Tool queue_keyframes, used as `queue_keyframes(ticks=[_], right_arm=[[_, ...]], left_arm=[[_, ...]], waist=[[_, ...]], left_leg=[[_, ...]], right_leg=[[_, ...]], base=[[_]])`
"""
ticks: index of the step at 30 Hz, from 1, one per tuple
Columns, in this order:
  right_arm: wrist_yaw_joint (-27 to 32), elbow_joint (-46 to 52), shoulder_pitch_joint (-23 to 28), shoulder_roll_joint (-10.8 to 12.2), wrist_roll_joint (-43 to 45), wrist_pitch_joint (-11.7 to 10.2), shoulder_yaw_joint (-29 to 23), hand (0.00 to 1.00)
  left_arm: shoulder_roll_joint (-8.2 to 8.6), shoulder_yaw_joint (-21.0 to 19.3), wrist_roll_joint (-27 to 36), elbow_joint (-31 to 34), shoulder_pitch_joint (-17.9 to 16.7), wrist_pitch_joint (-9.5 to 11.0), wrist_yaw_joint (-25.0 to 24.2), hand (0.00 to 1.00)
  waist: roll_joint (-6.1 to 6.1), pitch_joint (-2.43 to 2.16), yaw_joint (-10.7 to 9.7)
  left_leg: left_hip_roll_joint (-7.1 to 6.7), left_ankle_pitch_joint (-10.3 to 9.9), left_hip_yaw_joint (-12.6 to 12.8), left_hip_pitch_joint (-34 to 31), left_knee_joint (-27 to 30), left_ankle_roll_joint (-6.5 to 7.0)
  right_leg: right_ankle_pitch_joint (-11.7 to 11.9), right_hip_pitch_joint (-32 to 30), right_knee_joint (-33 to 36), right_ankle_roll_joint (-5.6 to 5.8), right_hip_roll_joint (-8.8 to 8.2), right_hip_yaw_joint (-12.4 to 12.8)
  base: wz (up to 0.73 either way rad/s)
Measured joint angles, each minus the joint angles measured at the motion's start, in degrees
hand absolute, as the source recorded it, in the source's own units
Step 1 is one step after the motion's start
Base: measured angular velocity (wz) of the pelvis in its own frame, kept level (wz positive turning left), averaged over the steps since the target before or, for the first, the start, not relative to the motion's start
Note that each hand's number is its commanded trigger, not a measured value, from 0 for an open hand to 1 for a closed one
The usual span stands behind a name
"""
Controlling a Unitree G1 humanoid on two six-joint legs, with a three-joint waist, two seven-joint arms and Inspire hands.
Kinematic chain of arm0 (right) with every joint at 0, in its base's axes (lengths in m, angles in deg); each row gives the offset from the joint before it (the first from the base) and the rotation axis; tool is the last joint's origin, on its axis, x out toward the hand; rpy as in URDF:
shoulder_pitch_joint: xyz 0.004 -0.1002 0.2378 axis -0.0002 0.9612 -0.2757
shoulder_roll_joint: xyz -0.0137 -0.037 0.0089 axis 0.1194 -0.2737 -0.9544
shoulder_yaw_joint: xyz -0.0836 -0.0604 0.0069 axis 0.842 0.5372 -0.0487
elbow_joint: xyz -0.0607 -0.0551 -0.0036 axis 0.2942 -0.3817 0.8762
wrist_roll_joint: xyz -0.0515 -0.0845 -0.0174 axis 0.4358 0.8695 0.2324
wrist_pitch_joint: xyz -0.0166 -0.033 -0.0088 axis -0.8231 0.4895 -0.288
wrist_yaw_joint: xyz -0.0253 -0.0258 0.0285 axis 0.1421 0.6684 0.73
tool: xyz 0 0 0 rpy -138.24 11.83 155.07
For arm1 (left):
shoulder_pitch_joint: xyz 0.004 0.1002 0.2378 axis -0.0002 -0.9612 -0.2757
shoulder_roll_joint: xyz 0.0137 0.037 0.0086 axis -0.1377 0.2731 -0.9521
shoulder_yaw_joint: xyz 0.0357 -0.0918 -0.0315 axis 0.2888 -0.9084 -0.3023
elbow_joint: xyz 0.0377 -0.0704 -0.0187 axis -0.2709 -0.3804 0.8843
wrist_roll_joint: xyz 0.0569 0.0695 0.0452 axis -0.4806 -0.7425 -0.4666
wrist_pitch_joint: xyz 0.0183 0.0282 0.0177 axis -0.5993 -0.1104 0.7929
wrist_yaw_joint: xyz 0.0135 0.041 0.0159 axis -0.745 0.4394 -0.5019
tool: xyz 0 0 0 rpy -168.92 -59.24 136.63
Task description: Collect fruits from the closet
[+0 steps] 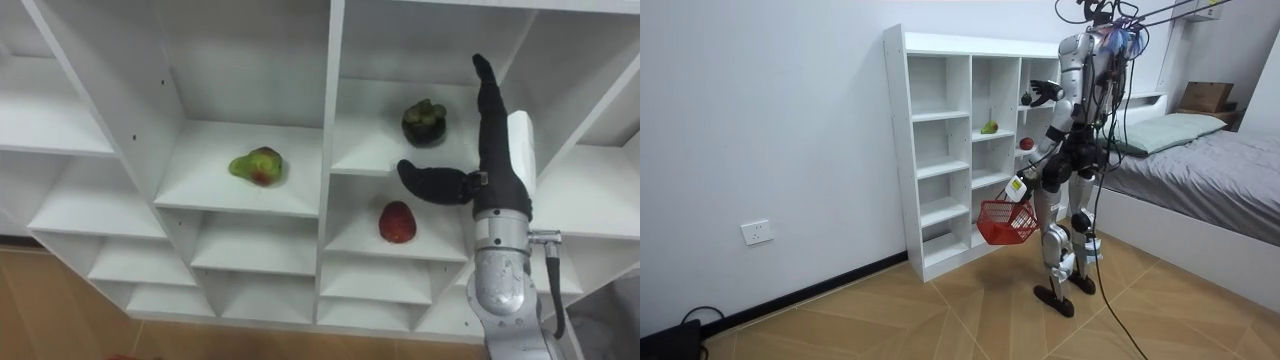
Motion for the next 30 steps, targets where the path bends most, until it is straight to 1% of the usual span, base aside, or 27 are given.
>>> queue_keyframes(ticks=[6,9,14,19,24,30], right_arm=[[-0.3,-0.6,-0.3,0.0,0.1,0.0,0.0,0.0],[-0.3,-1.8,-0.9,0.0,-0.1,0.5,-0.1,0.0],[-0.3,-2.2,-1.8,0.0,-0.4,0.5,-0.2,0.0],[-0.3,-2.6,-3.0,0.0,-0.4,0.5,-0.2,0.0],[0.0,-4.5,-6.0,0.0,-2.5,0.5,-0.3,0.0],[0.4,-4.7,-7.1,0.0,-2.9,0.5,-0.3,0.0]], left_arm=[[0.02,-0.1,-0.1,0.0,0.0,-0.1,-0.1,1.0],[0.01,-0.1,-0.1,0.8,-0.3,-0.2,-0.5,1.0],[-0.09,-0.2,-0.1,1.5,-0.5,-0.2,-1.0,1.0],[-0.28,-0.2,-0.1,1.6,-0.4,-0.2,-1.0,1.0],[-0.33,-0.2,-0.1,1.8,-0.4,-0.2,-1.2,1.0],[-0.32,-0.2,-0.1,2.1,-0.4,-0.2,-1.4,1.0]], waist=[[-0.2,-0.19,0.1],[-0.43,-0.24,0.2],[-0.65,-0.14,0.3],[-0.98,0.16,0.4],[-0.98,0.19,0.3],[-0.89,0.22,0.3]], left_leg=[[-0.01,0.2,-0.6,0.1,0.0,-0.05],[-0.01,0.4,-0.6,0.1,0.0,-0.04],[-0.11,0.5,-0.6,0.2,0.0,0.07],[-0.14,0.5,-0.6,0.2,0.0,0.09],[-0.15,0.5,-0.7,-0.2,0.0,0.09],[-0.57,0.5,-1.5,-0.7,0.0,0.08]], right_leg=[[0.0,0.3,0.0,0.0,-0.09,-0.5],[0.0,0.3,0.0,0.0,-0.2,-0.6],[0.0,0.4,0.1,0.0,-0.36,-0.6],[0.0,0.6,0.1,0.0,-0.38,-0.6],[0.0,0.4,0.1,0.0,-0.35,-0.8],[0.0,0.1,0.0,0.01,-0.4,-1.5]], base=[[0.05],[0.0],[0.0],[0.0],[0.01],[0.06]])
